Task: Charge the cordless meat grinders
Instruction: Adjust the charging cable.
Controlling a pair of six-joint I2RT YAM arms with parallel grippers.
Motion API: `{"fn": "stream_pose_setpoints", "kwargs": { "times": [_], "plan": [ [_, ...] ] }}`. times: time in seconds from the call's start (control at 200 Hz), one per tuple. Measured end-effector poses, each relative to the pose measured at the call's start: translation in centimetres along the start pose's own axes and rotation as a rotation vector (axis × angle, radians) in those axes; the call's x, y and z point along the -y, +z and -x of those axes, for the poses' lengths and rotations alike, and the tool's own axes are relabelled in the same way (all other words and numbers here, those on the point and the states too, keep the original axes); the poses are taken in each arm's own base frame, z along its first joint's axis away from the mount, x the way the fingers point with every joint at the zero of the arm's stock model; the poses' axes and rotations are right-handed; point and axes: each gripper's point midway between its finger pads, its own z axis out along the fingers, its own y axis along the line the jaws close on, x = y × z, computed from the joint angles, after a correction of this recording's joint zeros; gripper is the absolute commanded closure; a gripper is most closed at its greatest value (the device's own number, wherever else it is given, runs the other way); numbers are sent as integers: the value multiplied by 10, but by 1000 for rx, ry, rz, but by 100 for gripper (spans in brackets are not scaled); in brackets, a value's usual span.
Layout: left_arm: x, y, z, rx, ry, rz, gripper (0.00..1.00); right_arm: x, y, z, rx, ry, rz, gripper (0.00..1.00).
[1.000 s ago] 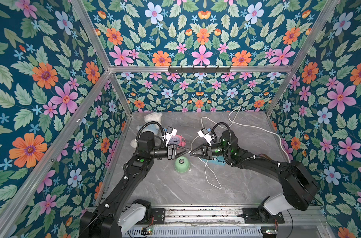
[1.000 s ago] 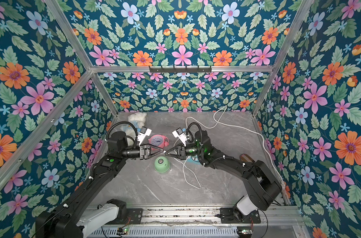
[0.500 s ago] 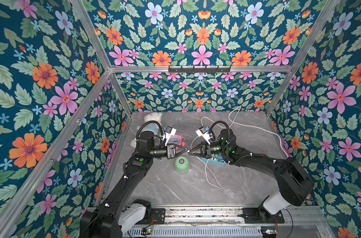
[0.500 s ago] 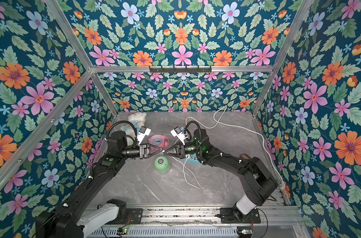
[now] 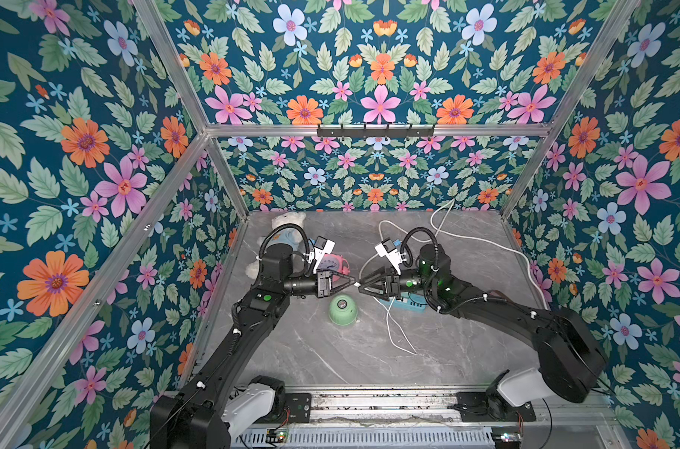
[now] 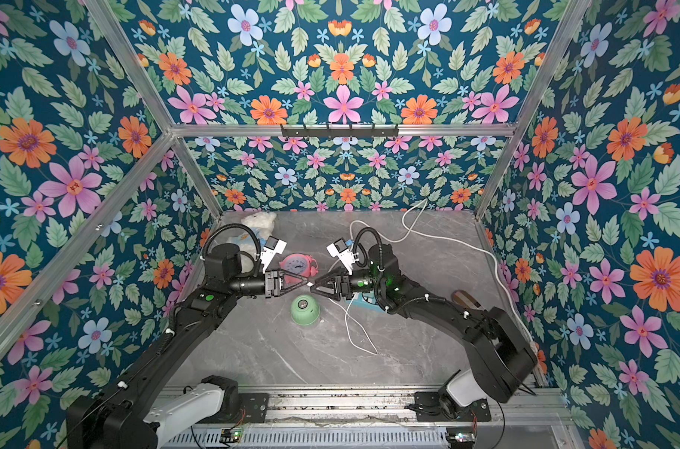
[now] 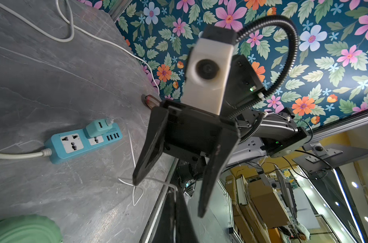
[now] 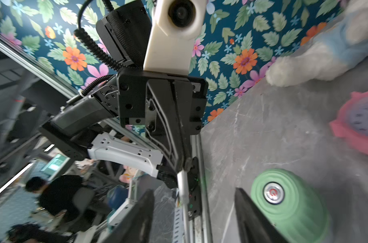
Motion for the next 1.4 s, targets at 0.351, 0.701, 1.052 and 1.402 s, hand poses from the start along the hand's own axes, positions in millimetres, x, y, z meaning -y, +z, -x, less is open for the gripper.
{"fn": "stream_pose_setpoints", "kwargs": {
  "times": [0.351,0.701,1.052,1.402],
  "plan": [
    [-25,3,-2,45,-192,58,100,15,4,-21,-85,-612,-437,45],
    [-25,4,0,51,-221,49,100,27,13,-22,-138,-806,-513,72],
    [-27,6,1,47,-236,48,100,28,14,-14,-97,-856,-527,81],
    [-27,6,1,45,-247,48,100,27,17,-11,-70,-875,-522,83]
  ]
}}
